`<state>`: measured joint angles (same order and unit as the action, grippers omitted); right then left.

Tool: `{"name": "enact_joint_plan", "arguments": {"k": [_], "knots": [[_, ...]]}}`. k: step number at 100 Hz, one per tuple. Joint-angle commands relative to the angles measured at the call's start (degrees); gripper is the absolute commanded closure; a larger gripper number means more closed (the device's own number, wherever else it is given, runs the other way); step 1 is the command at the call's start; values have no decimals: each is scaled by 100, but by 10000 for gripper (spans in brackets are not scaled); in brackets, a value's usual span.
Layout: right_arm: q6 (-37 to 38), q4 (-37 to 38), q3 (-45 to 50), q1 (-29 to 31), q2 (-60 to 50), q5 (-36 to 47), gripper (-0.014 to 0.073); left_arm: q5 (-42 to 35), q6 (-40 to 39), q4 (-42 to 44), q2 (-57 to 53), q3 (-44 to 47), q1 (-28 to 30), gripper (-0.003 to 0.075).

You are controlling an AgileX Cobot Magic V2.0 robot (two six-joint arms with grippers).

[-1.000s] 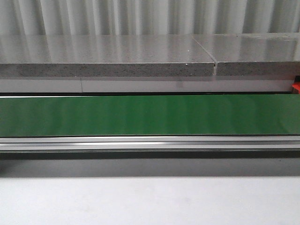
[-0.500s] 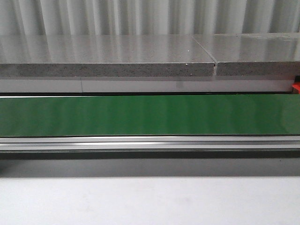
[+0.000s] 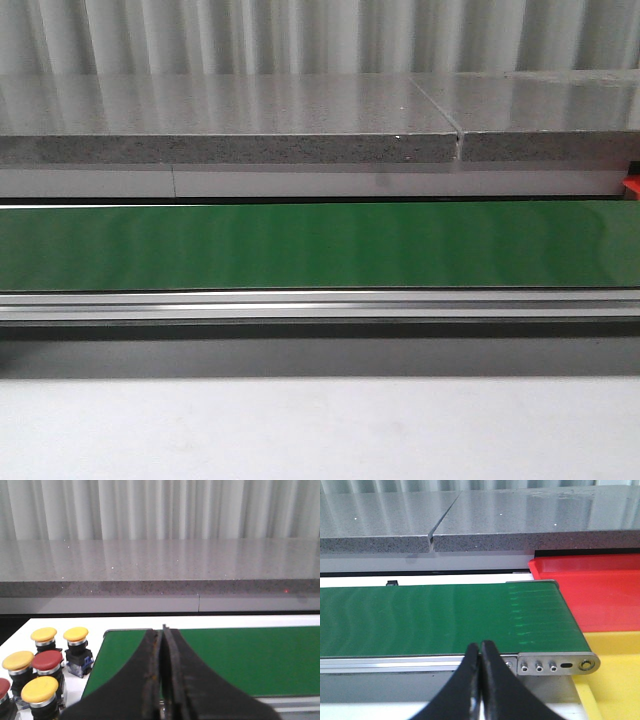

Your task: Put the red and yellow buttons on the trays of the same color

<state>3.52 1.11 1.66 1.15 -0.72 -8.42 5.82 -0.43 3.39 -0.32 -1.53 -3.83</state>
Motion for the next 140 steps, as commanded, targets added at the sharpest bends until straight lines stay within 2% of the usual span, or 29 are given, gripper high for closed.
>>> {"name": "enact_joint_plan", "arguments": {"k": [1, 27, 52, 66, 85, 92, 113, 140], "knots": [[-21, 28, -91, -22, -44, 459, 661, -71, -14, 114, -226, -452, 13, 741], [-21, 28, -91, -22, -44, 459, 661, 1570, -14, 11, 32, -1677, 13, 741], [-21, 28, -91, -22, -44, 459, 661, 1833, -14, 11, 787, -2338, 13, 725], [-21, 28, -91, -22, -44, 459, 661, 1862, -14, 21, 1385, -2568, 13, 600], [-21, 28, -91, -22, -44, 459, 661, 1522, -14, 192, 2028, -2786, 13, 367], [-21, 28, -91, -22, -44, 459, 661, 1539, -14, 192, 2276, -2910, 13, 323], [-21, 28, -91, -22, -44, 459, 661, 2057, -65, 192, 3200, -3568, 13, 323], [-21, 28, -91, -22, -44, 459, 661, 3492, -526, 192, 4712, -4795, 13, 332]]}}
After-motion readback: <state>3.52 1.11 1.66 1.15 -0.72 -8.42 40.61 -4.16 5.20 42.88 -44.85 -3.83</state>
